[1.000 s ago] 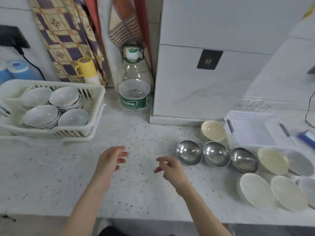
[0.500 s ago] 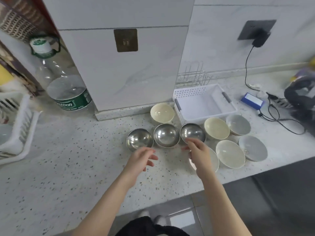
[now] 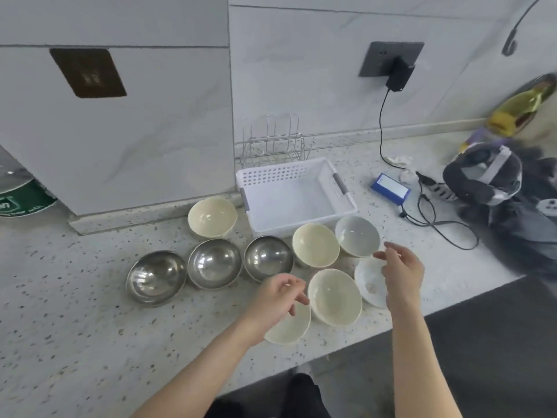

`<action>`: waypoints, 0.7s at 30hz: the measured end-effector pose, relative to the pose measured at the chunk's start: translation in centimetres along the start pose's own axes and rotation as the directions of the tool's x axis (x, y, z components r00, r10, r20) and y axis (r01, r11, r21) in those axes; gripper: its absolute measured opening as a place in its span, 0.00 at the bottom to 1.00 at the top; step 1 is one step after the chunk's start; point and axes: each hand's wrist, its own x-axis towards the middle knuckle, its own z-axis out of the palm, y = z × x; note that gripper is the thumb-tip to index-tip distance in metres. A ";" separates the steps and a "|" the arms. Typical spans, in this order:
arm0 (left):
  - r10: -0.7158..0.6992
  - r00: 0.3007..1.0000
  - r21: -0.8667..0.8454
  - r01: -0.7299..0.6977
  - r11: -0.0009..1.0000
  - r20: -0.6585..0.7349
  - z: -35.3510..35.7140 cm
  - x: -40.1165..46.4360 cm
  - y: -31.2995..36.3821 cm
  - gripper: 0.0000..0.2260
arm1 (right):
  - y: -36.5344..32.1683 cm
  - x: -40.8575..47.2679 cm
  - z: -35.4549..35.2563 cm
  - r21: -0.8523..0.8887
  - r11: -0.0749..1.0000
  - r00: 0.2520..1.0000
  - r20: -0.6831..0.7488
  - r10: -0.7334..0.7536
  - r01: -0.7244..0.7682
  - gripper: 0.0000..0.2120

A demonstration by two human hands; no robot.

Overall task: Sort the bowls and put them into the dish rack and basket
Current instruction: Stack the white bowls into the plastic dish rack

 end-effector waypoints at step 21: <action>-0.291 0.920 -0.143 0.261 0.955 -0.261 13.8 12.2 4.6 0.05 | 3.3 15.8 -7.8 -0.732 0.644 0.725 0.566 0.393 0.222 0.07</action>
